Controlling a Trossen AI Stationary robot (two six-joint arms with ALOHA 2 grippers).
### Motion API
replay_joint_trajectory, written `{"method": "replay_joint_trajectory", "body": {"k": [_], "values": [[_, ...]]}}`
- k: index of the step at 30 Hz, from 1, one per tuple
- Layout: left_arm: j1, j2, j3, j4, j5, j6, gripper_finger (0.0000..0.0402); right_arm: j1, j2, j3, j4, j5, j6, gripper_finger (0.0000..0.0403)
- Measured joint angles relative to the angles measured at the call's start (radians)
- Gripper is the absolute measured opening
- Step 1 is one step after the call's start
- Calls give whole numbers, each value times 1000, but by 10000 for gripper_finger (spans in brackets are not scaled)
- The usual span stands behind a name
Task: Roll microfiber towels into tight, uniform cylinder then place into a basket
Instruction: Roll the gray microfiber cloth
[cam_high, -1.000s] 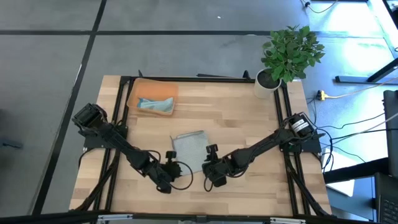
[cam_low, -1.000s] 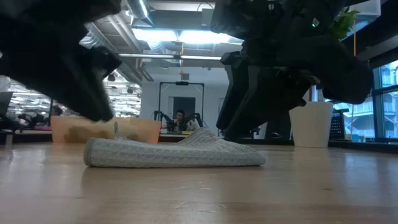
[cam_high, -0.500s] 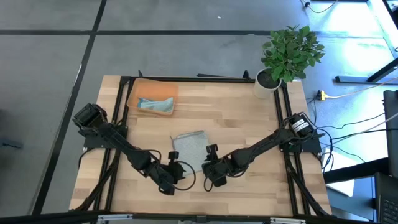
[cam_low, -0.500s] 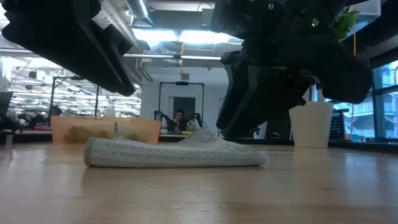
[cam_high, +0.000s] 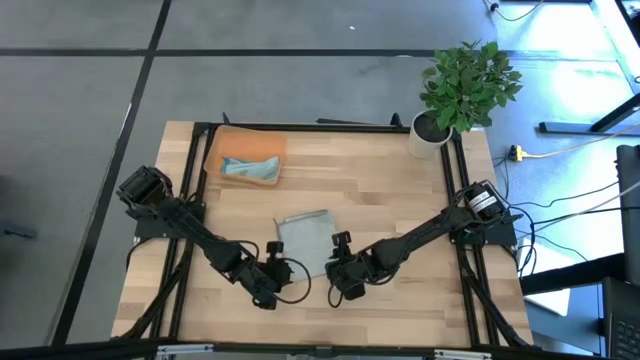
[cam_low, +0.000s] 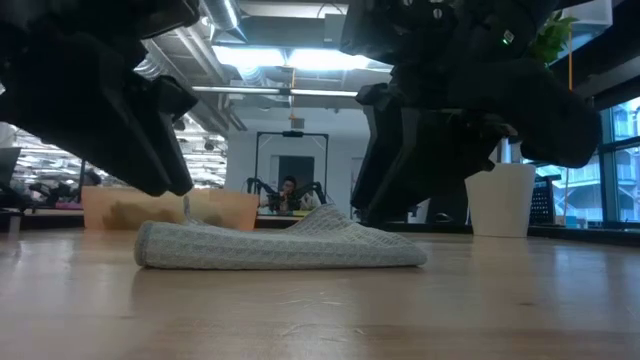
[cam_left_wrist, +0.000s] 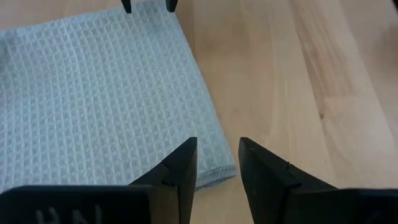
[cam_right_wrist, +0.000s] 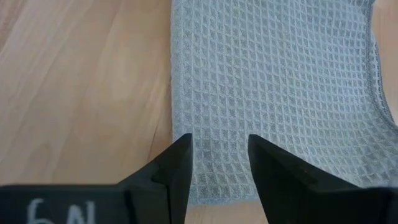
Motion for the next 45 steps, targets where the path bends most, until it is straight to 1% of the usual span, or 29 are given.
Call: {"method": "replay_joint_trajectory", "body": {"k": [6,12,15,18,21,24,32,35,40,42,45], "values": [[0,0,-31,65,1,-1,110,0,0,0,-3,0,0,157],[0,1,-42,71,1,-1,110,0,0,0,-4,0,0,157],[0,28,-42,101,1,5,110,0,-1,0,-7,0,0,157],[0,82,-42,150,6,15,110,0,-1,0,-9,-1,0,157],[0,131,-43,170,4,83,110,0,-1,0,-12,-1,1,157],[-1,147,-40,175,-9,107,110,0,-1,0,-15,-1,2,157],[-2,151,-38,147,-22,72,108,2,-1,0,-33,-7,4,157],[-2,151,-37,125,-26,34,90,8,-1,0,-32,-41,4,157],[-1,152,-38,113,-42,53,33,21,-1,-8,8,-159,24,157],[-1,153,-39,107,-46,59,11,23,-2,-29,34,-168,29,157],[0,153,-39,104,-42,59,6,21,-2,-64,63,-148,49,157]]}}
